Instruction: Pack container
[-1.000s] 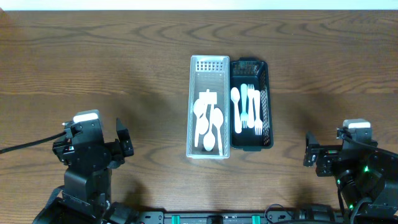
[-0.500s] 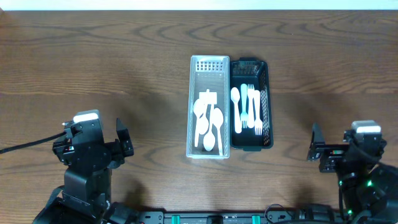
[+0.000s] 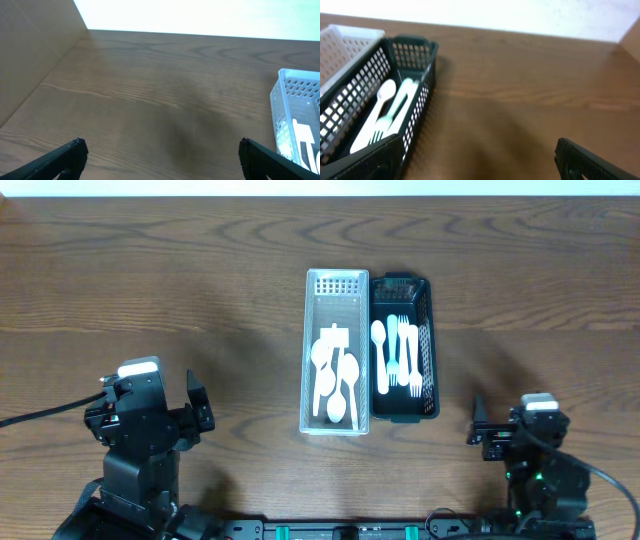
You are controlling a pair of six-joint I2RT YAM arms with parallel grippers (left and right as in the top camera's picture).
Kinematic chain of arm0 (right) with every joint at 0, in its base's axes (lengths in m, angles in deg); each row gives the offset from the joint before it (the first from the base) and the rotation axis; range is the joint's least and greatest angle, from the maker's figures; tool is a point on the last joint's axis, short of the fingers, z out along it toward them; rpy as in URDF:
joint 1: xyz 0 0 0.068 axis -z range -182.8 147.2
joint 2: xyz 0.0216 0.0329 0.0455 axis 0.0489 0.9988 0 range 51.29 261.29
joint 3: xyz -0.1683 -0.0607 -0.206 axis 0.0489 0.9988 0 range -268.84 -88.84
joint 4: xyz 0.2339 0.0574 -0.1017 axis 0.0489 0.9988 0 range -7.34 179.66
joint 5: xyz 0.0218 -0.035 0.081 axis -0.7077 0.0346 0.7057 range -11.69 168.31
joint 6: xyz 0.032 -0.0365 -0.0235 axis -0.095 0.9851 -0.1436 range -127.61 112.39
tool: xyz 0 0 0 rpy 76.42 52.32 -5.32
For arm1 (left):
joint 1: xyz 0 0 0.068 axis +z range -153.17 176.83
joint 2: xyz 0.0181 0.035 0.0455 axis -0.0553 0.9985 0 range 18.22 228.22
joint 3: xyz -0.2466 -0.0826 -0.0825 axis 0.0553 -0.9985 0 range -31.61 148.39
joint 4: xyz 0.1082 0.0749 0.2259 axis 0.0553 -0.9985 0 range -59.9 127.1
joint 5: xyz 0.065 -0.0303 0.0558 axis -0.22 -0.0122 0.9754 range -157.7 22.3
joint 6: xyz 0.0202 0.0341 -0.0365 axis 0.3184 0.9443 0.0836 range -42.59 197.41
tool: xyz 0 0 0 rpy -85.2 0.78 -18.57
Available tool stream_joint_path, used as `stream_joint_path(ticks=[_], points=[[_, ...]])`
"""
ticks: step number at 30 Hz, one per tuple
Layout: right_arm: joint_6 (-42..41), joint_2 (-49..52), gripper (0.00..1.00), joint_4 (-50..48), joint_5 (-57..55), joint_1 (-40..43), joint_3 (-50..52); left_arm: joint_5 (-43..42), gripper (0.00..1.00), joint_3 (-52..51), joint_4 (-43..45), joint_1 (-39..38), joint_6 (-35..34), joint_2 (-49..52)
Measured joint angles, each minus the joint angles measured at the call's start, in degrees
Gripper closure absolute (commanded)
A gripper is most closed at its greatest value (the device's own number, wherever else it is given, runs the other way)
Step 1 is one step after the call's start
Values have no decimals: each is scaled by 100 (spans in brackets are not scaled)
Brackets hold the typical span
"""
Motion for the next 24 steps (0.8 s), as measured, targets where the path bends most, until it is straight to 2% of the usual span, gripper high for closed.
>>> stream_joint_path(ticks=[8, 24], points=[[0, -262, 1, -448, 2, -269, 715, 0, 2, 0, -4, 0, 0, 0], [0, -264, 1, -511, 2, -490, 778, 0, 2, 0, -4, 0, 0, 0]])
